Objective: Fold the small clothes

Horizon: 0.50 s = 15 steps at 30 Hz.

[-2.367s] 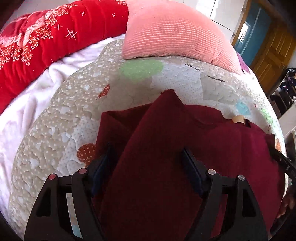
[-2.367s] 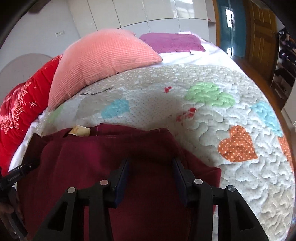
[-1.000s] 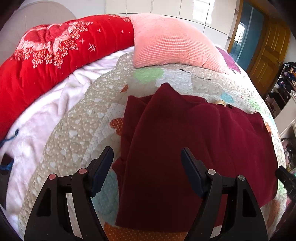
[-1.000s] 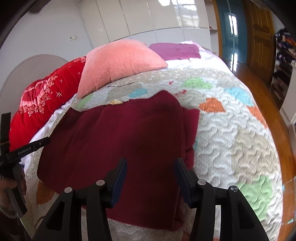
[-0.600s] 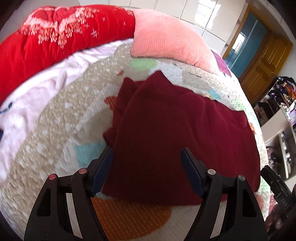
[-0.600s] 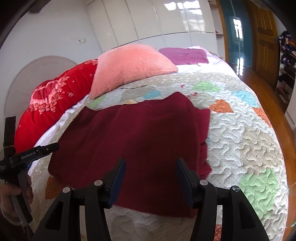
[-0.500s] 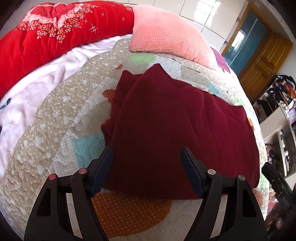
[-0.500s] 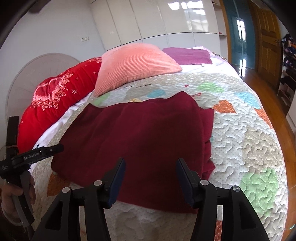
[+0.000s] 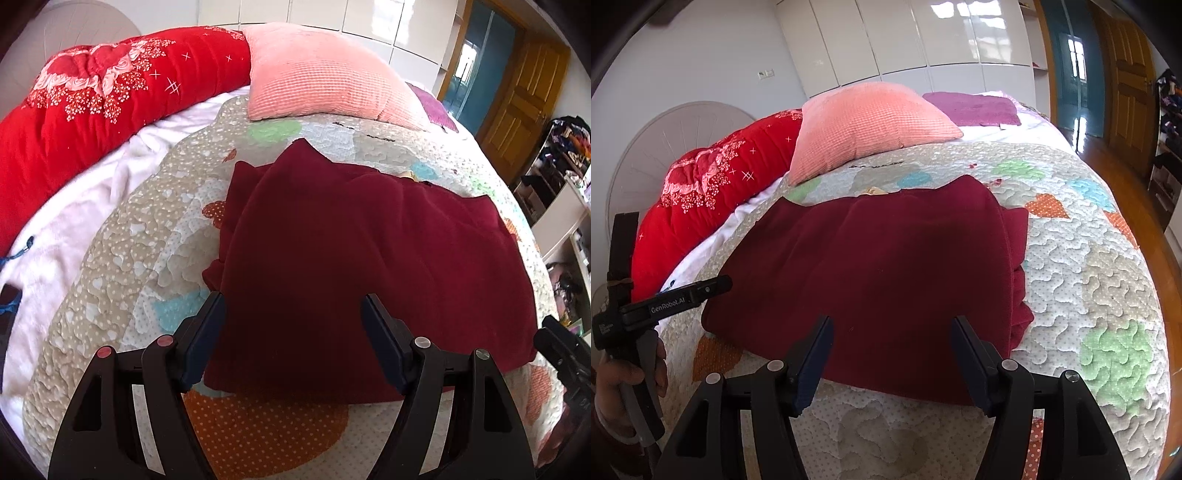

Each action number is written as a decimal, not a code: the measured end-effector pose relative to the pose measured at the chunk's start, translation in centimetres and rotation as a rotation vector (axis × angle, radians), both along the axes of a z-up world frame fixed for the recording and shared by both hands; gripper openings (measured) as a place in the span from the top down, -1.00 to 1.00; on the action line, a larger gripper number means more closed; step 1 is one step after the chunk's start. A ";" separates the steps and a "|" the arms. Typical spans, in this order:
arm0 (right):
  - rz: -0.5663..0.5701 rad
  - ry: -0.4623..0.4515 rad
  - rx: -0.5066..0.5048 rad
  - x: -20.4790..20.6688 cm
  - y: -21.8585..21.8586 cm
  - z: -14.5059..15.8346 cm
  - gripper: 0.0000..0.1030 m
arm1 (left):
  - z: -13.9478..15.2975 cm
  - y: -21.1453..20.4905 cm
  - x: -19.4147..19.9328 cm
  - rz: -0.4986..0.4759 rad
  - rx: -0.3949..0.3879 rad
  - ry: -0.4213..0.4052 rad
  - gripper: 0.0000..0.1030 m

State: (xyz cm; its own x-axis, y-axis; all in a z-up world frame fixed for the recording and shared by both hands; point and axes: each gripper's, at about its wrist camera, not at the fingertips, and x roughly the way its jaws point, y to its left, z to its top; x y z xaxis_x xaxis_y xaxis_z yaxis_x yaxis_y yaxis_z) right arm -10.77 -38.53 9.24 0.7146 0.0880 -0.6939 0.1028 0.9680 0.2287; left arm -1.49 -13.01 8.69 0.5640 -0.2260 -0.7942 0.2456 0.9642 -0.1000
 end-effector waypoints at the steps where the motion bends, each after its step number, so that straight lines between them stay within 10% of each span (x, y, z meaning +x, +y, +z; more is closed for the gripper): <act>1: -0.001 0.000 0.000 0.0 0.0 0.0 -0.23 | -0.1 0.0 0.1 -0.001 0.002 0.003 -0.46; 15: -0.019 0.029 -0.011 0.8 -0.9 -1.1 -0.24 | -1.2 1.3 1.1 0.030 -0.059 0.031 -0.46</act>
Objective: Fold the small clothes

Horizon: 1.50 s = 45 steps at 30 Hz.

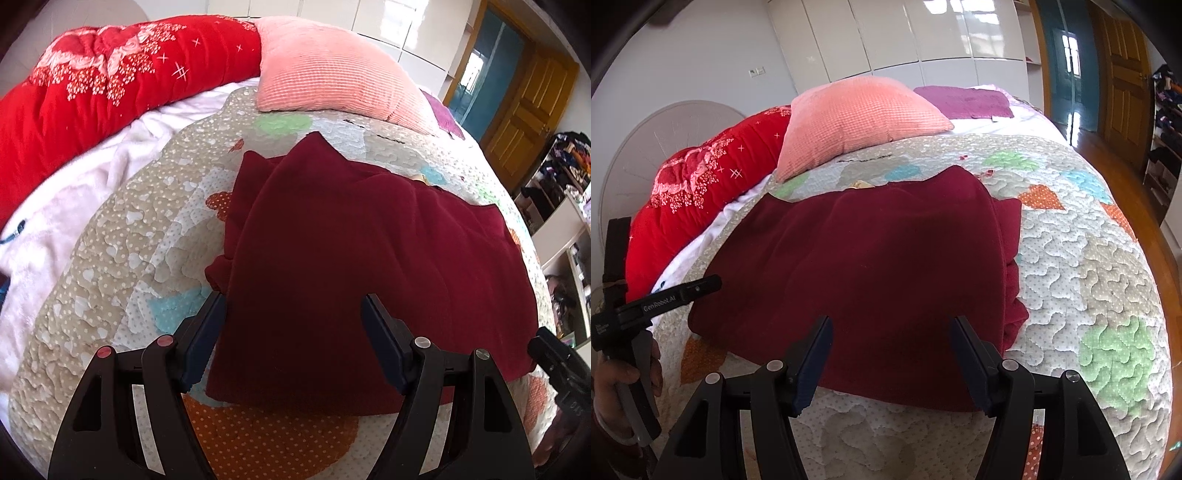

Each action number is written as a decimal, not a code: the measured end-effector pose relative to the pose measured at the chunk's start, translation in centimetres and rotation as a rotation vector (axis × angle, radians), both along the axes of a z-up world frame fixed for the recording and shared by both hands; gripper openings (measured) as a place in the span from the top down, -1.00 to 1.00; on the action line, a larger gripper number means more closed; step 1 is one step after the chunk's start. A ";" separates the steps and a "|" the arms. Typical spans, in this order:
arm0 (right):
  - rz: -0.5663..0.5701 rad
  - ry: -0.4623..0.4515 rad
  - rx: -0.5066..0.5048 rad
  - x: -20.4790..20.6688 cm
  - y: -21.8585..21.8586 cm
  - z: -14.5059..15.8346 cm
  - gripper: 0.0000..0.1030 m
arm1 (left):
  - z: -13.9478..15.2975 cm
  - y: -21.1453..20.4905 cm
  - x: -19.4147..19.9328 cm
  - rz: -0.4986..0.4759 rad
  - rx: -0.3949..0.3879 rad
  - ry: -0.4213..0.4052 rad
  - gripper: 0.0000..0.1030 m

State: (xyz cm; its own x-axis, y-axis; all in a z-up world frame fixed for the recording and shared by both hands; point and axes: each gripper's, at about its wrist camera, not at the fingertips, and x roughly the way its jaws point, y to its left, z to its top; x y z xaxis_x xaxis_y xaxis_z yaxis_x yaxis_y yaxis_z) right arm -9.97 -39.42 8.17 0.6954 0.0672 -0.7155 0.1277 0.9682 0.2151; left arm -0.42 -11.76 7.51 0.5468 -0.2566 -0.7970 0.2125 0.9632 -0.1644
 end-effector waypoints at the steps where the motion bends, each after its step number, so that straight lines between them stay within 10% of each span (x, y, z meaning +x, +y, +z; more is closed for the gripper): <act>1: 0.001 0.004 -0.005 0.2 0.0 -0.1 -0.24 | -0.1 0.2 0.1 0.002 -0.009 0.004 -0.46; 18: 0.018 0.092 0.016 4.5 -0.3 -0.7 -0.24 | -2.3 5.3 0.2 0.094 -0.156 0.036 -0.46; 29: 0.273 0.084 0.149 14.5 10.5 3.7 -0.34 | -4.0 7.3 -0.4 0.087 -0.302 0.019 -0.49; 45: 0.386 0.349 -0.085 26.8 21.6 -1.6 -0.50 | -4.3 8.1 -0.3 0.059 -0.378 0.008 -0.53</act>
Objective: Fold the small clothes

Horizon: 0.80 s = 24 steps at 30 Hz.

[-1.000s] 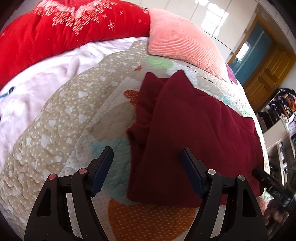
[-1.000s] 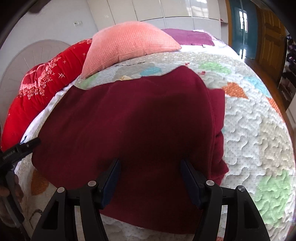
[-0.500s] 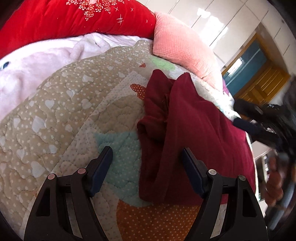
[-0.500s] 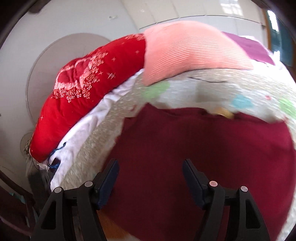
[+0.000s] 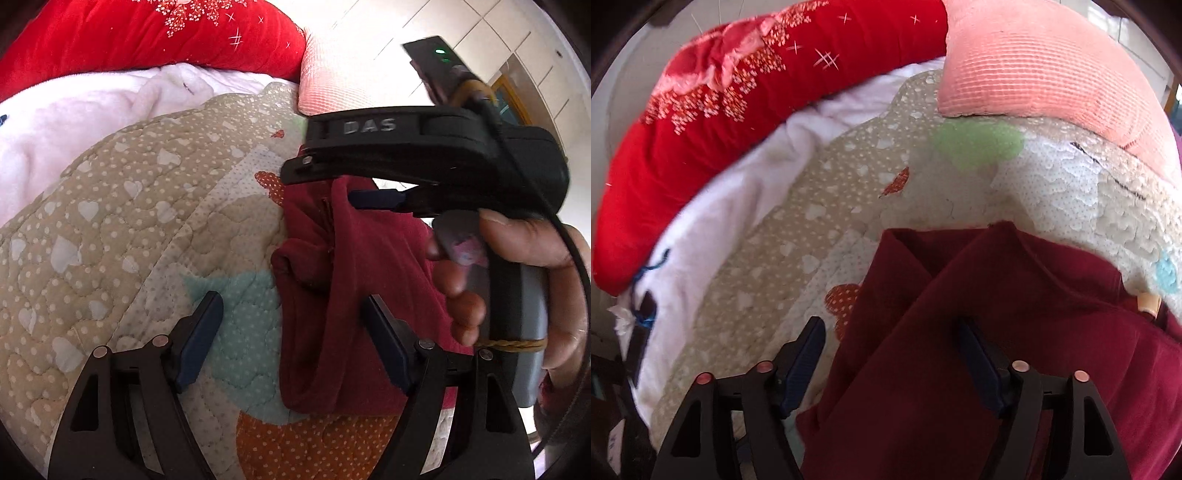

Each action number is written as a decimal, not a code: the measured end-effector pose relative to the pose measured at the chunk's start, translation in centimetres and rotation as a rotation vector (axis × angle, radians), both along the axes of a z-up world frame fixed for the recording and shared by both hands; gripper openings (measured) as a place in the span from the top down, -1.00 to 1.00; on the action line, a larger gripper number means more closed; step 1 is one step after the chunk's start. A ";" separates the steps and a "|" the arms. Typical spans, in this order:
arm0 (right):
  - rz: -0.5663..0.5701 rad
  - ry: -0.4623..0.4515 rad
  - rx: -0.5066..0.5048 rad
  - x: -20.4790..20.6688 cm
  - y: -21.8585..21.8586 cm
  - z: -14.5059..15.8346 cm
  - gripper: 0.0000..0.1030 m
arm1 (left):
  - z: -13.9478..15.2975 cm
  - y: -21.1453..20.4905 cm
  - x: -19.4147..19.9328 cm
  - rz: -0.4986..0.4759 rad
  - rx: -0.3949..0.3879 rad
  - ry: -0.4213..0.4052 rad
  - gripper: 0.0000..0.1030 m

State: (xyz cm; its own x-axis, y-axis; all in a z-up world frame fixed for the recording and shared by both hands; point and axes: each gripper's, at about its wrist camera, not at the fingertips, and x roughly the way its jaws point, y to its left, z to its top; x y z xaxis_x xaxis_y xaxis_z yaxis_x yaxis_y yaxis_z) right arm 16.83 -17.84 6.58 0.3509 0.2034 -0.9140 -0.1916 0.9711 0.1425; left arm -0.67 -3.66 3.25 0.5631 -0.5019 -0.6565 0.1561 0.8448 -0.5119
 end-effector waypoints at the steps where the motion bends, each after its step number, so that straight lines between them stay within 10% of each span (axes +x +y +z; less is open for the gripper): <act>1: 0.014 0.008 -0.023 0.2 0.4 -0.3 -0.60 | 0.0 0.1 0.0 0.001 -0.004 0.000 -0.53; 12: 0.074 0.012 -0.174 0.7 3.1 -1.9 -0.85 | -0.2 0.1 0.1 0.004 -0.005 -0.001 -0.54; 24: 0.079 -0.106 -0.123 -1.5 1.1 -0.3 0.23 | 0.0 -0.3 0.3 0.003 0.008 -0.008 -0.58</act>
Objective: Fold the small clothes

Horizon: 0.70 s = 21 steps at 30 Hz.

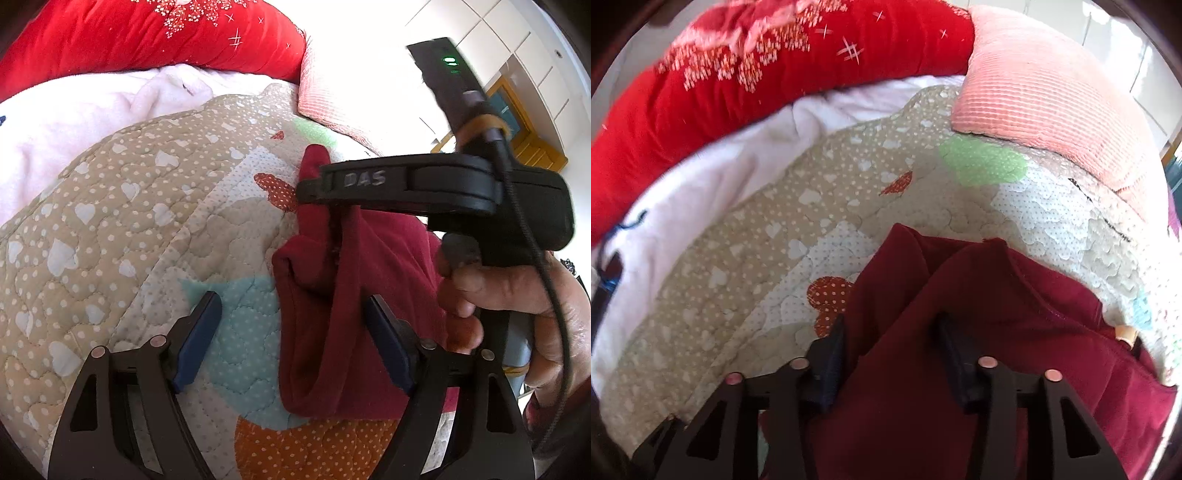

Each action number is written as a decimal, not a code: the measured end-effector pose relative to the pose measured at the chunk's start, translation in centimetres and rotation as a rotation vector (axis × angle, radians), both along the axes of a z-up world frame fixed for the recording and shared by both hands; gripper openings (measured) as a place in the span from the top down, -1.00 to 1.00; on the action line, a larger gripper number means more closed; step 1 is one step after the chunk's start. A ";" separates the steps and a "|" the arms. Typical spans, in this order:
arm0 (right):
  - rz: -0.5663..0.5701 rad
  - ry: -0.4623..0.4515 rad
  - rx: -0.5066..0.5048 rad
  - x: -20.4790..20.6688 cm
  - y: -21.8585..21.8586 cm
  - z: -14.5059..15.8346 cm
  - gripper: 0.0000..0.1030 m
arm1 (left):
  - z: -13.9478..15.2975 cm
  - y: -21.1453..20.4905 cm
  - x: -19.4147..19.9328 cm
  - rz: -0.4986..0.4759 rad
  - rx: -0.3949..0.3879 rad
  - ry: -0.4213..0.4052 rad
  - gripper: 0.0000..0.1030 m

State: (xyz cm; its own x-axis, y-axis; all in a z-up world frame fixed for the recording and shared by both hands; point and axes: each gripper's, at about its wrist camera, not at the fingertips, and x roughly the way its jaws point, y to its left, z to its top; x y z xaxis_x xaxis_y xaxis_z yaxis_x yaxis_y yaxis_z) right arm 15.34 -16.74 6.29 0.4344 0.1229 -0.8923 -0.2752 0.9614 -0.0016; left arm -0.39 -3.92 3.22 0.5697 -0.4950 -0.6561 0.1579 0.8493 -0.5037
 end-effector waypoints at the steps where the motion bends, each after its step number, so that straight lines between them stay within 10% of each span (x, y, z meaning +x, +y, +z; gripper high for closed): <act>1: -0.001 -0.004 0.022 -0.3 -0.2 0.2 0.31 | 0.0 -0.3 0.1 -0.001 0.009 -0.004 -0.60; 21: -0.016 -0.056 0.185 -2.4 -2.9 3.1 0.59 | -0.1 -0.8 0.2 -0.019 0.040 -0.016 -0.68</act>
State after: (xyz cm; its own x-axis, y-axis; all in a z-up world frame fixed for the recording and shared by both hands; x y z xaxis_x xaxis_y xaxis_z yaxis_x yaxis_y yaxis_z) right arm 12.90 -19.60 9.38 0.4856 0.2757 -0.8296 -0.2646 0.9508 0.1611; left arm -0.18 -4.74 3.15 0.5710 -0.4790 -0.6667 0.1813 0.8657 -0.4666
